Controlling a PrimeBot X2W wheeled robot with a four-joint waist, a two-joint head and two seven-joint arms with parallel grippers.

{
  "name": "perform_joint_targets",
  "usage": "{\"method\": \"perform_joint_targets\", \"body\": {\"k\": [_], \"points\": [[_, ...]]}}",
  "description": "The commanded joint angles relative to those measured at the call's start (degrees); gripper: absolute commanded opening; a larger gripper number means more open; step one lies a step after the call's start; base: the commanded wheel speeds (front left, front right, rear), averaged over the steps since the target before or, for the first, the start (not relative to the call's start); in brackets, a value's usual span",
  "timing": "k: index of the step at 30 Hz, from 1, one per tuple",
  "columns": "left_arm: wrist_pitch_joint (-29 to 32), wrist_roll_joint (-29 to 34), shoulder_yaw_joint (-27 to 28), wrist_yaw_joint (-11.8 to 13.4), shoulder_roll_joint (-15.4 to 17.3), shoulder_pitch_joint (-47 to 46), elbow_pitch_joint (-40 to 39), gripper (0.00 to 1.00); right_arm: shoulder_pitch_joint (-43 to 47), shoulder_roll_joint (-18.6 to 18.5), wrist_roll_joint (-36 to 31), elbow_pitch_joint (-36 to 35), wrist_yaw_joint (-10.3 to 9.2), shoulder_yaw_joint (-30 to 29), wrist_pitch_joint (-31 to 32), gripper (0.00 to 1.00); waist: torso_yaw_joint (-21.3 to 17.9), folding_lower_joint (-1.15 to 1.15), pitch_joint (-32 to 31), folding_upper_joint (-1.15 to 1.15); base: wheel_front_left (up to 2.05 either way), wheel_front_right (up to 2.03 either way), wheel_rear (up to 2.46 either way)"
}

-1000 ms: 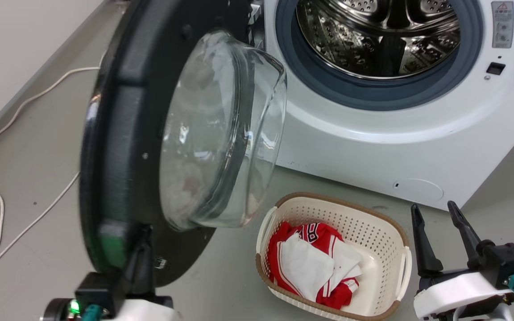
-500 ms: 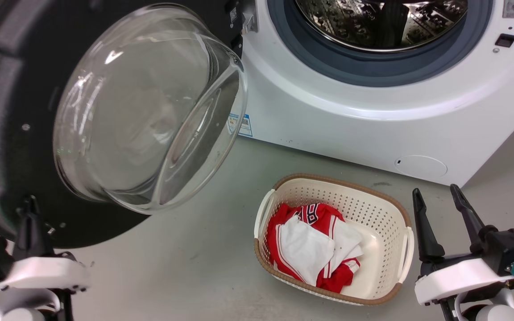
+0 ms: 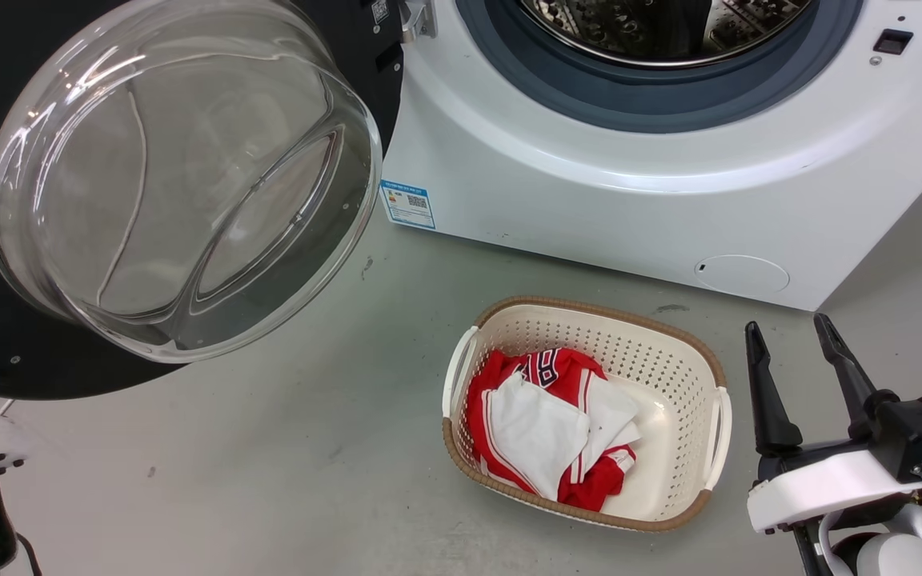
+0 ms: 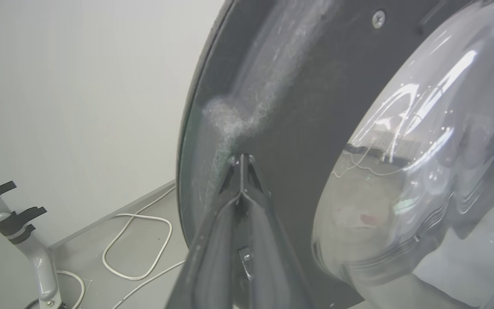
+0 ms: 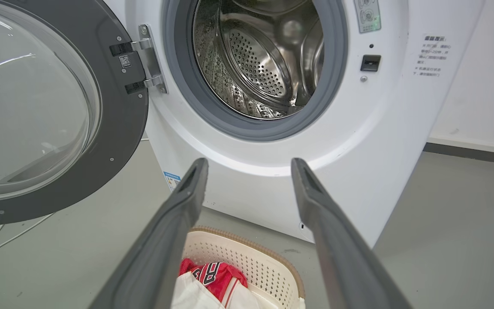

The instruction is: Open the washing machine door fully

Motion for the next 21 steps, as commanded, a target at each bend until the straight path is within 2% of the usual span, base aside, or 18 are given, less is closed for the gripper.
{"method": "perform_joint_targets", "body": {"k": [1, 7, 12, 19, 21], "points": [[-0.4, 0.8, 1.1, -0.3, 0.1, -1.0, 0.3, 0.00, -0.6, 0.1, -0.3, -0.1, -0.04, 0.0, -0.2, 1.00, -0.2, 0.00, -0.2, 0.00, 0.00, 0.00, 0.00], [-0.3, 3.5, 2.9, -1.0, -2.3, 1.9, -1.8, 0.00, -0.2, 0.1, 0.8, 0.7, -0.04, -0.2, -0.7, 1.00, -0.9, 0.00, -1.5, 0.00, 0.00, 0.00, 0.00], [-0.3, 6.6, 4.3, -1.5, -5.6, 6.7, -7.6, 0.00, 0.6, 0.1, 1.4, 1.8, -0.04, 0.1, -1.5, 1.00, -1.7, 0.00, -3.4, 0.00, 0.00, 0.00, 0.00], [-0.3, 10.4, 1.7, -3.1, -12.1, 13.9, -15.8, 0.00, 1.6, 0.1, 2.1, 2.6, -0.04, 0.2, -2.0, 1.00, -3.1, 0.00, -5.8, 0.00, 0.00, 0.00, 0.00], [-0.3, 11.0, 1.1, -3.4, -12.9, 14.6, -16.8, 0.00, 1.7, 0.1, 2.2, 2.7, -0.04, 0.3, -2.1, 1.00, -3.5, 0.00, -6.0, 0.00, 0.00, 0.00, 0.00]]}}
